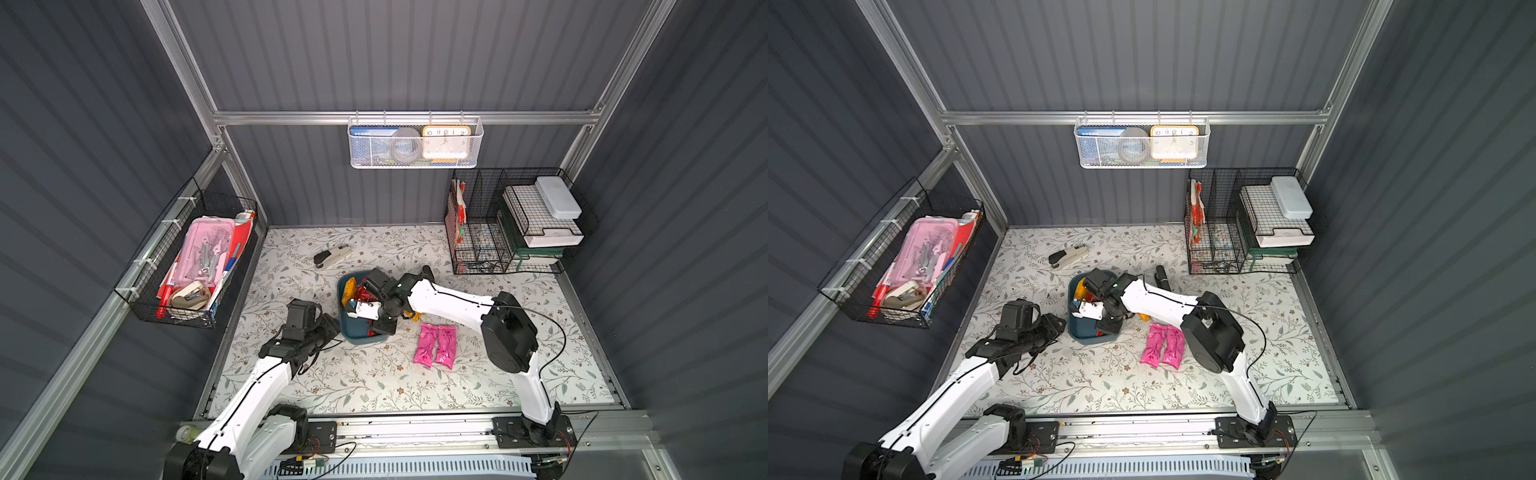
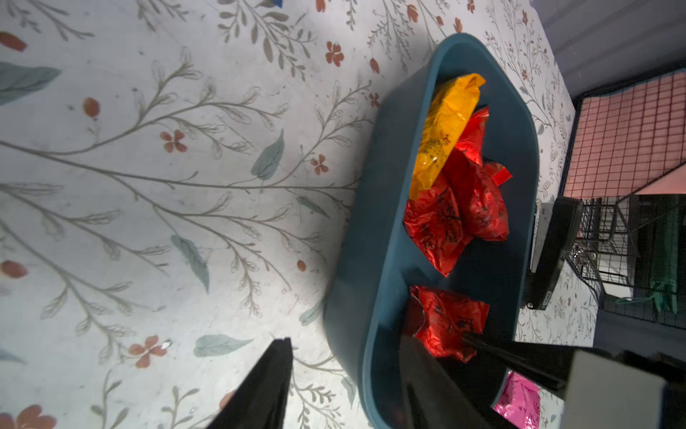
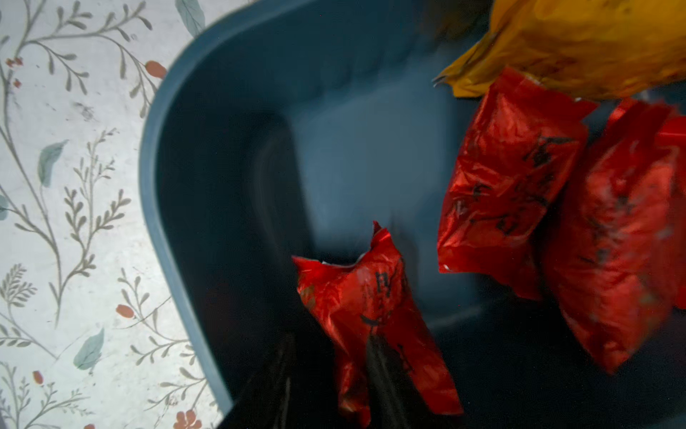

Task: Take the tea bags out of the storage box
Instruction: Pick up the tea bag from the storage box.

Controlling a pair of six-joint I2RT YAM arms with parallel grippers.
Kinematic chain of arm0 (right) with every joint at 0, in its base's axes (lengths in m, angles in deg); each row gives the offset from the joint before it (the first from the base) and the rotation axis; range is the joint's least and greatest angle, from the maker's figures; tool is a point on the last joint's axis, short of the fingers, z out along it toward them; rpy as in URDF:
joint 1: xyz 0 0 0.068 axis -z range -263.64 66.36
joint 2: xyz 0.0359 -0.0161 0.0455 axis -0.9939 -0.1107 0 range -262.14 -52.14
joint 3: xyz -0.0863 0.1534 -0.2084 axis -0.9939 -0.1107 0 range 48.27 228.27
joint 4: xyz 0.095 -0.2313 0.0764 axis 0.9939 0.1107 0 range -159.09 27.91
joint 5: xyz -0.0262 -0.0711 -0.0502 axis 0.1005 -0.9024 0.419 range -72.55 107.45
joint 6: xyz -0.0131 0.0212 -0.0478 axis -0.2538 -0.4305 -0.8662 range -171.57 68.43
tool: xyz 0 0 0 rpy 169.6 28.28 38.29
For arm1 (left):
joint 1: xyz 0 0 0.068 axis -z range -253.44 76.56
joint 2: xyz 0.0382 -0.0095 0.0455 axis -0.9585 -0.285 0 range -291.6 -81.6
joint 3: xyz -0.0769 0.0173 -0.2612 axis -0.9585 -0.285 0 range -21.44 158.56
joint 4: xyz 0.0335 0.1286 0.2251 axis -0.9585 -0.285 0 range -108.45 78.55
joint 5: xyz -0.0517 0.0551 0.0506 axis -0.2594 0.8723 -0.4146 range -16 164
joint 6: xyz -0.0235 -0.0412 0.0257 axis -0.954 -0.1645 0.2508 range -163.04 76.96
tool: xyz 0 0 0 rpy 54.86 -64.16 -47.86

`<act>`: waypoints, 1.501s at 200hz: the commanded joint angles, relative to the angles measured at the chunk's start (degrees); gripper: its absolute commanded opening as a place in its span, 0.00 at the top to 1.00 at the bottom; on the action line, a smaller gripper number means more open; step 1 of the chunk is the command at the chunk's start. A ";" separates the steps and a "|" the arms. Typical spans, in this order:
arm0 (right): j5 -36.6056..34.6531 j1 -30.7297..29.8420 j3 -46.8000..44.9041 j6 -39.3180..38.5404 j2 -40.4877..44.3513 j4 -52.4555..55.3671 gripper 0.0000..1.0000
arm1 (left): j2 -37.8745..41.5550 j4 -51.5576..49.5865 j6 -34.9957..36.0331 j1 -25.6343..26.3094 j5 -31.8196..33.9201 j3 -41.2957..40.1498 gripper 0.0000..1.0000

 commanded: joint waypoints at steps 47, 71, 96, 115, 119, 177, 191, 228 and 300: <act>-3.14 -0.11 2.46 -3.56 -2.71 3.70 0.68 | 1.85 -3.24 -3.36 -0.72 2.90 -1.11 0.47; -2.65 -0.11 3.16 -3.30 -2.90 3.69 0.77 | 1.42 -3.31 -2.84 -0.71 2.81 -0.50 0.48; -1.48 -0.11 3.86 -2.53 -2.79 3.71 0.90 | 1.42 -3.59 -2.14 -0.80 2.74 -0.14 0.48; 0.02 -0.11 3.97 -1.44 -2.17 3.42 0.96 | 1.66 -3.50 -2.03 -0.82 2.49 -0.23 0.48; 0.30 -0.11 3.94 -1.09 -1.98 3.31 0.97 | 1.64 -3.48 -2.03 -0.80 2.49 -0.25 0.48; 3.17 -0.11 2.03 4.28 3.82 0.66 1.00 | 2.20 -1.76 -1.17 -0.82 1.45 -0.06 0.48; 3.30 -0.11 1.69 6.08 5.19 0.36 1.00 | 2.54 -0.64 -1.57 -0.82 1.22 -0.30 0.48; 2.49 -0.11 -1.23 14.38 9.62 -2.93 1.00 | 2.07 0.75 -2.24 -0.82 0.94 -0.32 0.48; -12.93 0.21 -17.02 39.72 26.22 -5.29 1.00 | -3.30 2.04 3.71 -0.80 -0.17 3.76 0.48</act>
